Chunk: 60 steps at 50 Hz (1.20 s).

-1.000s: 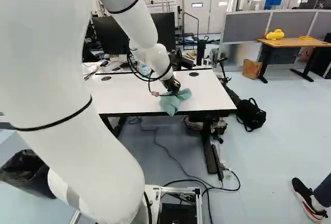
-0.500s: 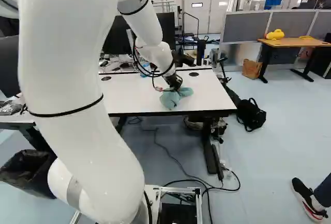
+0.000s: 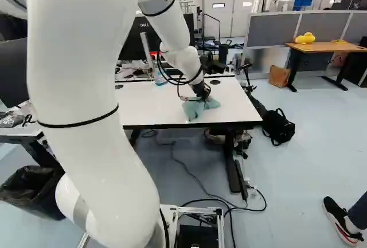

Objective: Clean the table with the green towel

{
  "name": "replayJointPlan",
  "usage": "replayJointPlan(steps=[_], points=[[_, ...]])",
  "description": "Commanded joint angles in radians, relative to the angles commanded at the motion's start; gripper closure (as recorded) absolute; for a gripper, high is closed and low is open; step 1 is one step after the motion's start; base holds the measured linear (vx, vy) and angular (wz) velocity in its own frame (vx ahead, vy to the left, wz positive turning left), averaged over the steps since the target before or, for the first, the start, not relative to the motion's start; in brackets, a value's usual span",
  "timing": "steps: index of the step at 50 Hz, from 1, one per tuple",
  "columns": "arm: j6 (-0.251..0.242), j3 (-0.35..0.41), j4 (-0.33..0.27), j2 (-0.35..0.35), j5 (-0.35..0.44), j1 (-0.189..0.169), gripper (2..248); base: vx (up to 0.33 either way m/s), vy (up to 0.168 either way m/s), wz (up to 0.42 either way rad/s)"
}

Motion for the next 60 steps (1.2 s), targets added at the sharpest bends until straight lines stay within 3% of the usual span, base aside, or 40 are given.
replayJointPlan(steps=[10,27,48,60], points=[[0.0,0.019,0.0,0.017,0.0,-0.032,206,0.0,0.0,0.0],[0.0,0.1,0.0,0.088,0.0,-0.049,206,0.0,0.0,0.0],[0.0,0.218,0.0,0.198,0.0,-0.049,206,0.0,0.0,0.0],[0.0,0.268,0.0,0.247,0.0,-0.026,206,0.0,0.0,0.0]])
